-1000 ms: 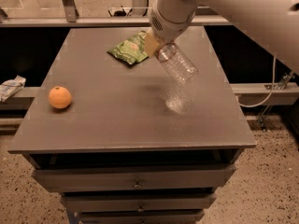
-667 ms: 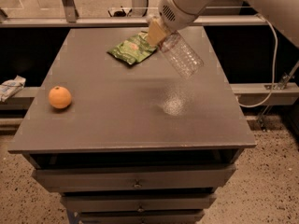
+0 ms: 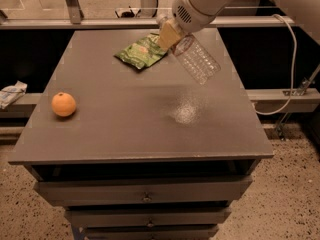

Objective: Place water bottle upright

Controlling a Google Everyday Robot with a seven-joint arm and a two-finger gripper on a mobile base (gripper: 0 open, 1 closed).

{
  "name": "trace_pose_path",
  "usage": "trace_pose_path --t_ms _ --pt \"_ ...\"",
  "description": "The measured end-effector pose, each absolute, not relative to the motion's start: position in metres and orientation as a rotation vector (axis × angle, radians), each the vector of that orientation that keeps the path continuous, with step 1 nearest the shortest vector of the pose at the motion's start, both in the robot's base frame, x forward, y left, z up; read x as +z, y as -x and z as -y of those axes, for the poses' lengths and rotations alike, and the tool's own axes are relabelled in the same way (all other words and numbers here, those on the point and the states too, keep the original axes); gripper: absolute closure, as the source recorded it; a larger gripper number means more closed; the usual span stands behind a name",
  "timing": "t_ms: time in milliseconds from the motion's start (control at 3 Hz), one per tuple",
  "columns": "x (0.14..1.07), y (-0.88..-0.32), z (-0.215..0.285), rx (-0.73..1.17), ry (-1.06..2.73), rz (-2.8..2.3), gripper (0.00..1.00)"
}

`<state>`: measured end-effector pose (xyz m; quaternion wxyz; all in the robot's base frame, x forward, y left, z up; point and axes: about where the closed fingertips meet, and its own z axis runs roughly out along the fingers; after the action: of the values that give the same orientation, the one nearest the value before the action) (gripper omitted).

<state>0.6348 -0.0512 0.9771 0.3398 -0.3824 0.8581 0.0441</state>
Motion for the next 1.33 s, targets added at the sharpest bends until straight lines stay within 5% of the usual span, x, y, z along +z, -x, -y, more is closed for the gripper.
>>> trace_pose_path --t_ms 1333 --pt "0.998 -0.644 0.09 0.629 0.472 -1.743 1.0"
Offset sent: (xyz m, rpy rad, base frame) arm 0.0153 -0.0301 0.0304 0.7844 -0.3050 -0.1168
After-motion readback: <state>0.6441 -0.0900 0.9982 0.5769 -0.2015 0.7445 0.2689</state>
